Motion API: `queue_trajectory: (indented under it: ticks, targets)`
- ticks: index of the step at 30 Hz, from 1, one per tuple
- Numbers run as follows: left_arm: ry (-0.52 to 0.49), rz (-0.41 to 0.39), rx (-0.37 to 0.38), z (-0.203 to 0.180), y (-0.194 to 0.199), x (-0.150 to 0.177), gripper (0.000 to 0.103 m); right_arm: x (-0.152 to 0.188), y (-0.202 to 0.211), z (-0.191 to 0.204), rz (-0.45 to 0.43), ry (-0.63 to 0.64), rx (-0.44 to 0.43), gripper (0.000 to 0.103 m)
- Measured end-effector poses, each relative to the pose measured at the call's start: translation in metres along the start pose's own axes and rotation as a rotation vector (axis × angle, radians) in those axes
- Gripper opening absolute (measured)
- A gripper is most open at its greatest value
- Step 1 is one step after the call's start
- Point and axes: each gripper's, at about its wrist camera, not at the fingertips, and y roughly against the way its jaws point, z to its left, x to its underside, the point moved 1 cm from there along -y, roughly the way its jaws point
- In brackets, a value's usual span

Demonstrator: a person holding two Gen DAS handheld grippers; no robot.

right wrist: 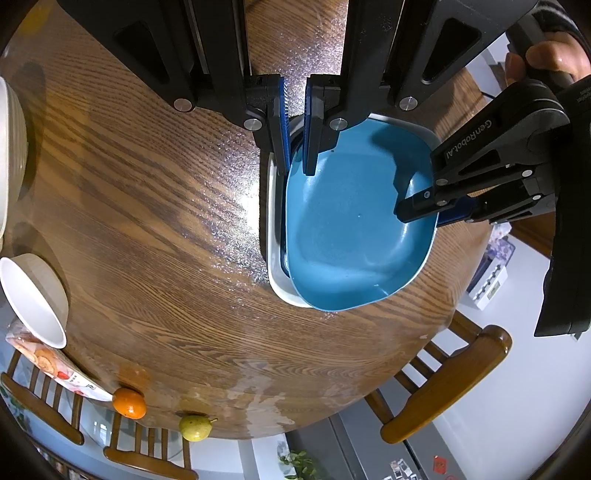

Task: Organize plates and bowls
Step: 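Lower the teal plate onto the blue-patterned plate, holding it with the right gripper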

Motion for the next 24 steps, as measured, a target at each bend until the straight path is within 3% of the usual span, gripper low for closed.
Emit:
queue_trajectory:
  ticks: [24]
  targets:
    - [0.016,-0.001,0.004,0.0030,0.0000,-0.0021,0.020,0.0003,0.0008,-0.0037,-0.008,-0.024,-0.004,0.006]
